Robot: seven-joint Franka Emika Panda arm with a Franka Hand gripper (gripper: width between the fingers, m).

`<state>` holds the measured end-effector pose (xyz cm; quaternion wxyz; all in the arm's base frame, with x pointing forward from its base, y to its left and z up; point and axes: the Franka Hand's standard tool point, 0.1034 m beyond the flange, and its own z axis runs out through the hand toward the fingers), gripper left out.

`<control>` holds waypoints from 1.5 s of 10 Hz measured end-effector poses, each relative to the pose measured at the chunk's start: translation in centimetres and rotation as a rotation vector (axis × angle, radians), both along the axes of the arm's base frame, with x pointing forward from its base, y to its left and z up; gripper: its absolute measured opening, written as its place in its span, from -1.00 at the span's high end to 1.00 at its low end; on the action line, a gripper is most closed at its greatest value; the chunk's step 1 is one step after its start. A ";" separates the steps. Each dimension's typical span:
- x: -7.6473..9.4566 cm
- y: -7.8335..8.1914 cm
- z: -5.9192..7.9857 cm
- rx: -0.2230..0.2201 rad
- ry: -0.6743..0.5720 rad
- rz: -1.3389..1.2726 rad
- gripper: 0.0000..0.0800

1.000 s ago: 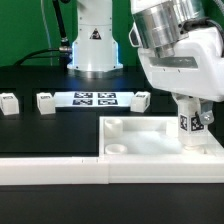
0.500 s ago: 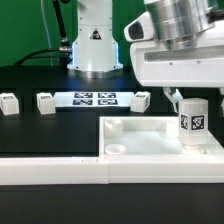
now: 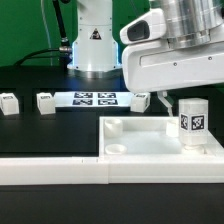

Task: Assemble square table

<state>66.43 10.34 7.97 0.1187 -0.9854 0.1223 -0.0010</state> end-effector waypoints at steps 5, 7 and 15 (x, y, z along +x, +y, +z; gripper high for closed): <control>0.9 0.0 -0.2 -0.090 -0.129 0.291 -0.35; 0.9 -0.2 -0.2 -0.084 -0.104 0.173 0.00; 1.3 -0.9 -0.6 0.018 0.080 -0.691 0.26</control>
Offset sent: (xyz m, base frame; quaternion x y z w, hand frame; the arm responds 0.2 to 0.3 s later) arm 0.0000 0.0000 0.0000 0.0000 0.0000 0.0650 0.9979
